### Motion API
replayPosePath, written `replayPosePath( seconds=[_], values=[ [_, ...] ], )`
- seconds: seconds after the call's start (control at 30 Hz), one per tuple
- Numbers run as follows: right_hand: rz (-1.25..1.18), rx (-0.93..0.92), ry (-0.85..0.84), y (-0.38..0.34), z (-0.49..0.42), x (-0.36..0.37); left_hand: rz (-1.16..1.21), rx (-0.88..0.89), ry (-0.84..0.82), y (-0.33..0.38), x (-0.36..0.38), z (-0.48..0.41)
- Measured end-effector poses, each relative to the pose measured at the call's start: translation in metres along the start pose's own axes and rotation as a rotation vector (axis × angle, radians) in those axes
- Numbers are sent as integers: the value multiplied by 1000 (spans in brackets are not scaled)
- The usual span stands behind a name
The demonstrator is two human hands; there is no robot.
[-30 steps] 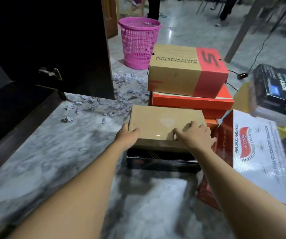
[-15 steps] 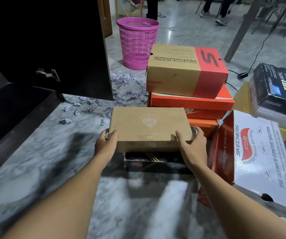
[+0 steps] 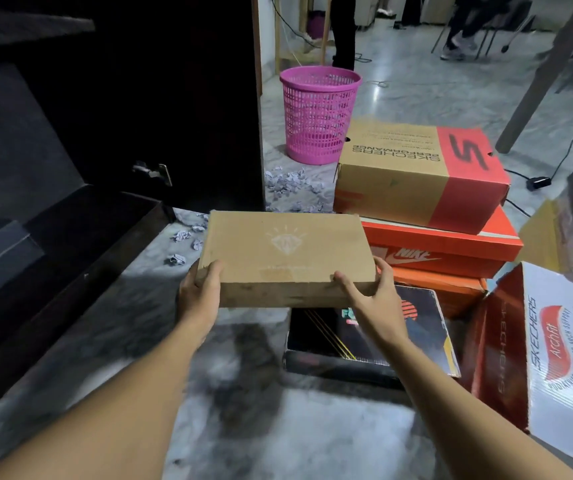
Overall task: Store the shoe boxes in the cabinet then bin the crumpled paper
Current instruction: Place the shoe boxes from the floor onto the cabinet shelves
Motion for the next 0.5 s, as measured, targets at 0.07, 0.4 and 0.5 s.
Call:
replayPosePath(
  seconds=[0.07,0.4,0.5],
  values=[
    [-42,-40,-57,-27,-6,23,16,15,62,17,-26,-15],
    [-43,-302,-378,-227,-71,143,352,100,417,85,-156,-76],
    [-59,-343,-506,-265,-75,191,441,80,600,85,-191,-83]
  ],
)
Point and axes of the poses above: each hand's wrist, its own z-axis away from the middle knuckle, its own x-axis out of the palm, y = z × x, the point moved 3 cm from there along -z, towards the middle knuckle, and after that the axes turned 6 degrees about z, right-handed, at the moved point
